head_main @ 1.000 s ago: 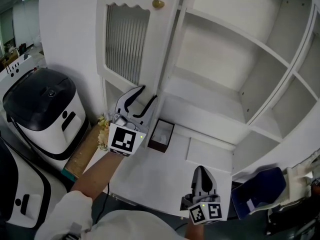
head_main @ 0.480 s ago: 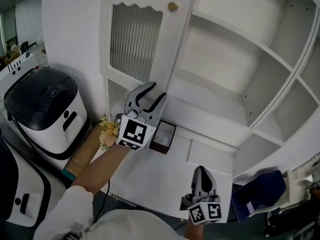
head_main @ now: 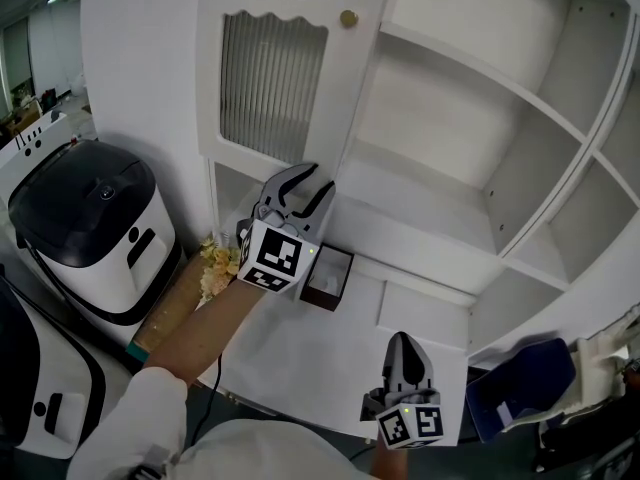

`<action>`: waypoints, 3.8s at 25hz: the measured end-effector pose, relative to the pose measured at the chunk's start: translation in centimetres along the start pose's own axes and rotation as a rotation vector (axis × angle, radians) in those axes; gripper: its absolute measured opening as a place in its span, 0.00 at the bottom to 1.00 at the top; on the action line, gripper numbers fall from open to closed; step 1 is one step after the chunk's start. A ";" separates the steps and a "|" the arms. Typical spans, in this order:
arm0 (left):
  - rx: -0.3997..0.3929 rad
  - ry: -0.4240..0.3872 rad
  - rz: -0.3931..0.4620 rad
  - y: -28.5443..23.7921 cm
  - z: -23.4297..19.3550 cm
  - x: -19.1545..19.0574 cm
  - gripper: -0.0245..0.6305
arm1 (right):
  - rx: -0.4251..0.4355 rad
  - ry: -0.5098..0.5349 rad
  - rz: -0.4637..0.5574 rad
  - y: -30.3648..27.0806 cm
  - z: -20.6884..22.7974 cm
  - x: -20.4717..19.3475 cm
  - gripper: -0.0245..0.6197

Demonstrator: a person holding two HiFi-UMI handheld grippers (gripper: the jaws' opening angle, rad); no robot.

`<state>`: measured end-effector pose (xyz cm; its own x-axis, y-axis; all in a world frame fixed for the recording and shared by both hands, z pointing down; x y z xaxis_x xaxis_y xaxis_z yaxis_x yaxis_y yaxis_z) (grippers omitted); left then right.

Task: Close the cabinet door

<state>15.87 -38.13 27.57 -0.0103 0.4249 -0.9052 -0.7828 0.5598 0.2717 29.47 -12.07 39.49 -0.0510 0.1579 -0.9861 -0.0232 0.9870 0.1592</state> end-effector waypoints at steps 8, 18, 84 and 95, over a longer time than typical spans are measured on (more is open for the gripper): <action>-0.002 0.026 -0.014 -1.3 -0.7 -0.3 0.22 | -0.009 0.000 -0.009 0.0 -0.2 -0.1 0.04; 0.010 0.102 -0.022 -2.1 -1.1 -0.3 0.20 | 0.016 -0.005 -0.016 -0.4 -1.0 -0.3 0.04; 0.548 0.402 -0.013 48.2 -5.7 1.6 0.05 | -0.068 0.152 0.005 2.1 -3.2 4.0 0.04; 0.513 0.438 -0.015 47.6 -4.8 0.7 0.05 | -0.030 0.217 -0.034 1.6 -4.6 3.8 0.04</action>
<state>-24.38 -14.63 38.24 -0.3377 0.1475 -0.9296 -0.3916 0.8761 0.2813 24.69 -10.07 36.16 -0.2630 0.1114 -0.9583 -0.0585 0.9896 0.1310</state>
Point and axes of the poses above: the fingertips, and each gripper's own axes: y backward along the fingers, z to its right, x out of its top, the point moved 6 cm from there along y, backward along the fingers, and after that the axes turned 10 degrees about y, right-handed, at the moved point
